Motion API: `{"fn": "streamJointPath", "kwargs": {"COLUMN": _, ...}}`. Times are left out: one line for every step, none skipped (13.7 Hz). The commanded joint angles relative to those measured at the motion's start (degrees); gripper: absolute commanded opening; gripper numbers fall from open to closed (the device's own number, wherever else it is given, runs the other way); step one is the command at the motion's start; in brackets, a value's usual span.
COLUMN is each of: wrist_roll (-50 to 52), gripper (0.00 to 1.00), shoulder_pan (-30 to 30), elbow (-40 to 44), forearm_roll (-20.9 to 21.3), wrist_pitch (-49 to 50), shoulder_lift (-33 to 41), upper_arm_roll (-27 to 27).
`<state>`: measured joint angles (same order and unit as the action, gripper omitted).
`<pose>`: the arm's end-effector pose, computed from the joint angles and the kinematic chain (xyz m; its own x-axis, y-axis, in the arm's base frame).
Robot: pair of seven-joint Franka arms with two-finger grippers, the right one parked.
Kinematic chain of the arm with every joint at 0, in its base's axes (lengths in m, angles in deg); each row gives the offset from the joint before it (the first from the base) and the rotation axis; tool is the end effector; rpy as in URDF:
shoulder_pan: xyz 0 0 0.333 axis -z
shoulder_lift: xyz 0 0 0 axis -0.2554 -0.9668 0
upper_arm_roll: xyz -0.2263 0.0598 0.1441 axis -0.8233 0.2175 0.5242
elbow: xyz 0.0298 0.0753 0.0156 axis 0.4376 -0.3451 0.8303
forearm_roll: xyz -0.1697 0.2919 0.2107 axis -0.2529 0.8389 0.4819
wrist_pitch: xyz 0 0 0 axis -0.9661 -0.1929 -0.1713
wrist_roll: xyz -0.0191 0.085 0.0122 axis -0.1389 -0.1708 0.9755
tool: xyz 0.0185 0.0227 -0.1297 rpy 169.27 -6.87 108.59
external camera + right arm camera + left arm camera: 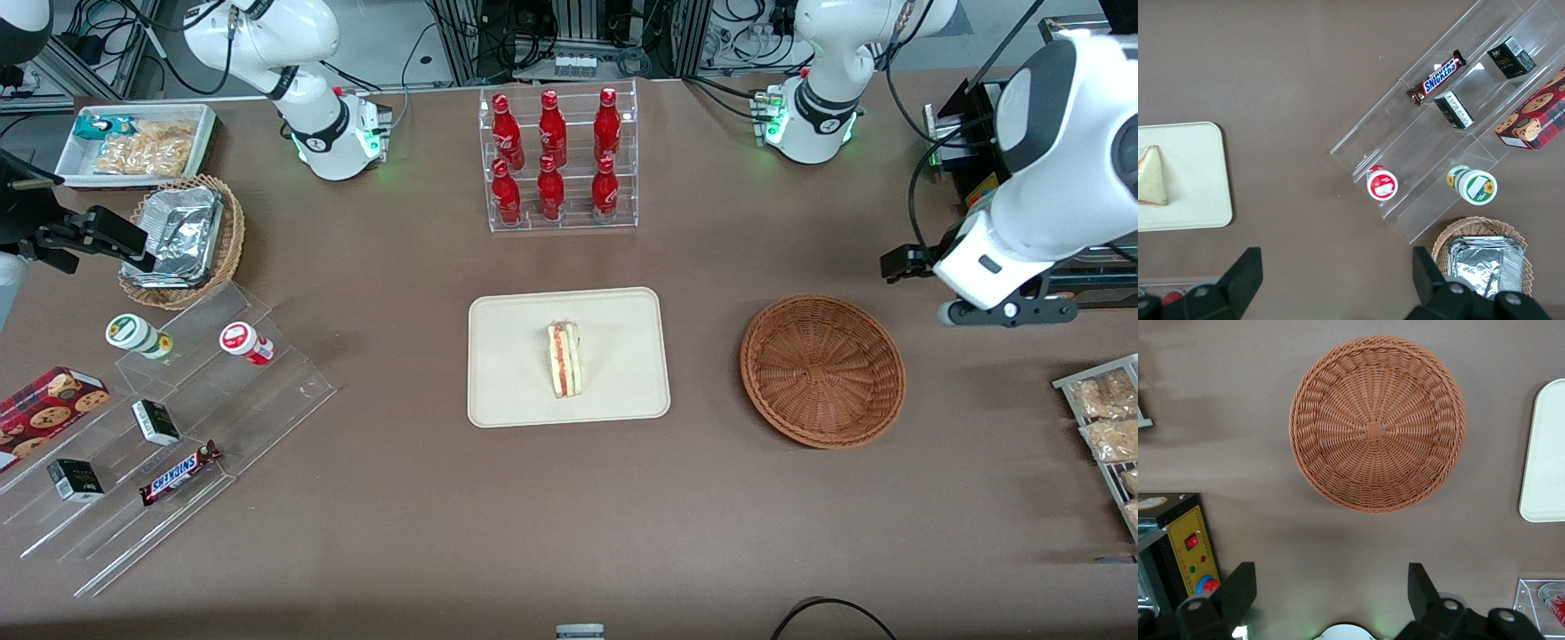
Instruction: Place sandwich from basket to tray
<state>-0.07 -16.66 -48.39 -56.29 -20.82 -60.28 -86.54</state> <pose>0.5478 -0.0623 0.4706 0.9838 -0.0266 -0.1772 -0.0411 -0.9961 -0.0786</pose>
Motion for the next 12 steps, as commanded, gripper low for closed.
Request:
{"fn": "streamJointPath", "kwargs": {"wrist_roll": -2.46, "gripper": 1.0, "shoulder_pan": -1.04, "elbow": 1.12, "forearm_roll": 0.06, "wrist_pitch": 1.27, "shoulder_lift": 2.25, "upper_arm_roll": 0.3}}
{"fn": "streamJointPath", "kwargs": {"wrist_roll": -3.25, "gripper": 1.0, "shoulder_pan": -1.12, "elbow": 2.7, "forearm_roll": 0.14, "wrist_pitch": 2.57, "shoulder_lift": 2.07, "upper_arm_roll": 0.4}}
{"fn": "streamJointPath", "kwargs": {"wrist_roll": -4.3, "gripper": 1.0, "shoulder_pan": -1.13, "elbow": 4.2, "forearm_roll": 0.15, "wrist_pitch": 4.5, "shoulder_lift": 1.9, "upper_arm_roll": 0.4}}
{"fn": "streamJointPath", "kwargs": {"wrist_roll": -5.35, "gripper": 1.0, "shoulder_pan": -1.13, "elbow": 5.6, "forearm_roll": 0.15, "wrist_pitch": 6.0, "shoulder_lift": 1.9, "upper_arm_roll": 0.75}}
{"fn": "streamJointPath", "kwargs": {"wrist_roll": -5.71, "gripper": 1.0, "shoulder_pan": -1.13, "elbow": 6.58, "forearm_roll": 0.15, "wrist_pitch": 6.62, "shoulder_lift": 1.9, "upper_arm_roll": 1.36}}
{"fn": "streamJointPath", "kwargs": {"wrist_roll": -5.8, "gripper": 1.0, "shoulder_pan": -1.13, "elbow": 7.37, "forearm_roll": -0.03, "wrist_pitch": 7.15, "shoulder_lift": 1.72, "upper_arm_roll": 1.54}}
{"fn": "streamJointPath", "kwargs": {"wrist_roll": -5.89, "gripper": 1.0, "shoulder_pan": -1.04, "elbow": 7.9, "forearm_roll": -0.29, "wrist_pitch": 7.33, "shoulder_lift": 1.46, "upper_arm_roll": 1.63}}
{"fn": "streamJointPath", "kwargs": {"wrist_roll": -5.89, "gripper": 1.0, "shoulder_pan": -1.04, "elbow": 8.51, "forearm_roll": -0.38, "wrist_pitch": 7.33, "shoulder_lift": 1.02, "upper_arm_roll": 1.98}}
{"fn": "streamJointPath", "kwargs": {"wrist_roll": -5.89, "gripper": 1.0, "shoulder_pan": -1.04, "elbow": 8.87, "forearm_roll": -0.56, "wrist_pitch": 7.42, "shoulder_lift": 1.02, "upper_arm_roll": 2.07}}
{"fn": "streamJointPath", "kwargs": {"wrist_roll": -5.89, "gripper": 1.0, "shoulder_pan": -0.95, "elbow": 8.87, "forearm_roll": -0.64, "wrist_pitch": 7.42, "shoulder_lift": 1.02, "upper_arm_roll": 2.33}}
{"fn": "streamJointPath", "kwargs": {"wrist_roll": -5.8, "gripper": 1.0, "shoulder_pan": -0.95, "elbow": 8.87, "forearm_roll": -0.73, "wrist_pitch": 7.42, "shoulder_lift": 1.02, "upper_arm_roll": 2.33}}
{"fn": "streamJointPath", "kwargs": {"wrist_roll": -5.71, "gripper": 1.0, "shoulder_pan": -0.95, "elbow": 8.87, "forearm_roll": -0.82, "wrist_pitch": 7.33, "shoulder_lift": 1.02, "upper_arm_roll": 2.33}}
